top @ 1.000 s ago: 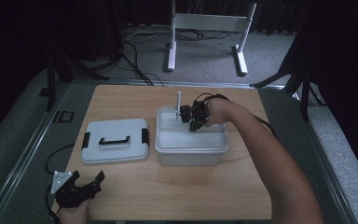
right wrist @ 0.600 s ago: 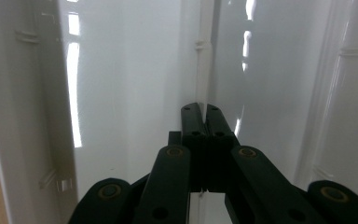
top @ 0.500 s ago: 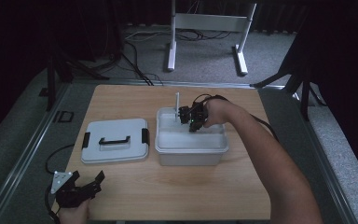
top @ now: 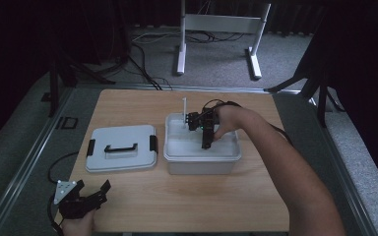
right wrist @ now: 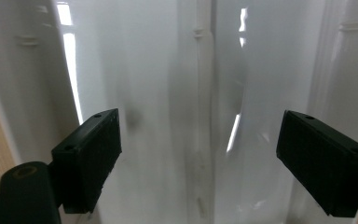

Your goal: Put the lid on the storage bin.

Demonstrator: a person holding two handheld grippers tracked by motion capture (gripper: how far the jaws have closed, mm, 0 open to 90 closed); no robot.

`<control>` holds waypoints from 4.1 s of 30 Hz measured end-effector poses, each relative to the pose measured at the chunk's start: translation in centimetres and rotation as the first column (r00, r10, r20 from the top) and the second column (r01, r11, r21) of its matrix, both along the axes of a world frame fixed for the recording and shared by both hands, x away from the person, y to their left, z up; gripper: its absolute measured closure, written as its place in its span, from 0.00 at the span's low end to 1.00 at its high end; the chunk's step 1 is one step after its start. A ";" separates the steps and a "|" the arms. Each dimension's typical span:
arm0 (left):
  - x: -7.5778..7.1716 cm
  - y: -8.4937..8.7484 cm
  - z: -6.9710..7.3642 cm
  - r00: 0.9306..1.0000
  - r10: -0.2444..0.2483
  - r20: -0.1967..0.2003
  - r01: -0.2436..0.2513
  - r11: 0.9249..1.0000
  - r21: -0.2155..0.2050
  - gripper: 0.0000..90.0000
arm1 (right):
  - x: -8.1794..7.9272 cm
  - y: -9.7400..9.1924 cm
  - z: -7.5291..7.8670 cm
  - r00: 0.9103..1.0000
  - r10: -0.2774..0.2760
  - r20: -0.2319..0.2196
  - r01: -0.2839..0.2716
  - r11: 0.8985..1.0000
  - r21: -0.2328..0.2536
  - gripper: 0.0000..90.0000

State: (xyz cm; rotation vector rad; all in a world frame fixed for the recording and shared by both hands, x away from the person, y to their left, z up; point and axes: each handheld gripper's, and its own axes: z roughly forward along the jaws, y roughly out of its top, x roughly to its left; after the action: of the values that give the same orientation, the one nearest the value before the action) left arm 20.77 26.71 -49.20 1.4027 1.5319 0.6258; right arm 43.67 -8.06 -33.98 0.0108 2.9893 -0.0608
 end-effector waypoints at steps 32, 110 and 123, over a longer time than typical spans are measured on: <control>2.2 0.6 1.1 0.984 -0.076 -0.161 0.088 0.994 0.069 0.00 | -8.2 -9.4 2.7 0.999 -0.031 0.013 0.030 0.999 0.044 0.14; 19.2 -1.9 7.6 0.606 -0.537 -0.586 0.793 0.458 0.400 0.00 | -14.6 -17.5 -6.1 0.987 -0.057 -0.149 0.064 0.997 0.040 0.14; 18.8 -3.5 7.2 0.540 -0.519 -0.662 0.841 0.347 0.415 0.06 | -14.5 -17.3 -6.3 0.986 -0.063 -0.157 0.068 0.997 0.030 0.14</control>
State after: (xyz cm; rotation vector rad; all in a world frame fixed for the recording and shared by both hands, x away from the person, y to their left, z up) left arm 39.61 23.20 -42.00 2.7640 0.7337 0.3344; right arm 29.17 -25.39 -40.25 0.1138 3.1457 -0.0168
